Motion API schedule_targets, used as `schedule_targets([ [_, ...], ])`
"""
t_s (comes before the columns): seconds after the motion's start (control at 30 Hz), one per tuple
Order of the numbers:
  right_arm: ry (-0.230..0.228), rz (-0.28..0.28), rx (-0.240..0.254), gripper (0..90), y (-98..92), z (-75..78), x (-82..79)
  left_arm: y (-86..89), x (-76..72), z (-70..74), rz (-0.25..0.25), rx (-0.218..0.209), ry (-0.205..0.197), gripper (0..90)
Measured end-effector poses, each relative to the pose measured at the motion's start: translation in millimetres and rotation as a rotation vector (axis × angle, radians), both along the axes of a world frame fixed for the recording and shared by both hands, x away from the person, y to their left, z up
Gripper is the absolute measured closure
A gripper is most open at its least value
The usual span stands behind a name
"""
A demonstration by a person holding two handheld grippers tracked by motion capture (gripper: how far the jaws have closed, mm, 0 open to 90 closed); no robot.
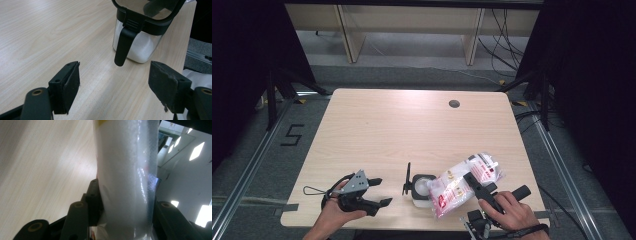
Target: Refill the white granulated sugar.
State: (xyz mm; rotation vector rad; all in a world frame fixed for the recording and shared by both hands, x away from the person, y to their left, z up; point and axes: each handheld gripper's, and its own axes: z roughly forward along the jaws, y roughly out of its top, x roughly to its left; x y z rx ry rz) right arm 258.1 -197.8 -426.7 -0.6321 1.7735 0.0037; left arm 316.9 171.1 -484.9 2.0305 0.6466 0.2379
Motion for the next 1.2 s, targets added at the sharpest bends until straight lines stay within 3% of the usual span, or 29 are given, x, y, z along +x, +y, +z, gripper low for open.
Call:
schedule_targets([
  [0.07,0.007,0.000,0.006,62.5,-0.6,0.3,0.6,-0.1,1.0,0.3,-0.019,-0.003,-0.016,25.0],
  [0.27,0.022,-0.010,0.031,62.7,-2.4,-1.8,1.4,-0.5,-0.1,0.1,-0.006,-0.008,-0.010,25.0],
  [0.5,0.028,-0.009,0.021,62.9,-2.6,0.1,1.8,-1.0,-0.4,-0.7,-0.003,-0.016,-0.004,25.0],
  [0.67,0.031,0.004,0.044,63.2,-3.6,1.1,2.8,-0.4,0.5,-0.4,-0.015,-0.006,-0.019,25.0],
  [0.73,0.059,-0.032,0.076,63.2,-5.3,-0.7,1.5,-0.5,0.4,-0.1,-0.012,-0.005,-0.023,25.0],
  [0.77,0.052,-0.016,0.082,63.2,-5.7,-0.8,2.8,-0.5,0.4,-0.1,-0.013,-0.005,-0.023,25.0],
  [0.83,0.054,-0.010,0.074,63.4,-6.3,-1.1,4.9,-0.5,0.1,-0.2,-0.012,-0.006,-0.023,25.0],
  [0.9,0.069,-0.038,0.076,63.6,-7.9,-2.0,4.0,-0.4,0.3,0.0,-0.013,-0.005,-0.023,25.0],
  [0.97,0.063,-0.024,0.068,63.8,-7.6,-1.0,5.0,-0.6,-0.3,-0.4,-0.002,-0.009,-0.007,25.0],
  [1.07,0.058,-0.022,0.078,64.0,-7.2,-1.4,3.8,-0.3,-0.1,-0.1,-0.010,-0.007,-0.013,25.0],
  [1.13,0.057,-0.014,0.059,64.1,-5.5,1.1,3.5,-0.4,0.0,-0.4,-0.006,-0.009,-0.012,25.0],
  [1.2,0.059,-0.031,0.071,64.1,-5.3,0.3,1.7,-0.6,-0.6,-0.6,-0.002,-0.011,-0.008,25.0],
])
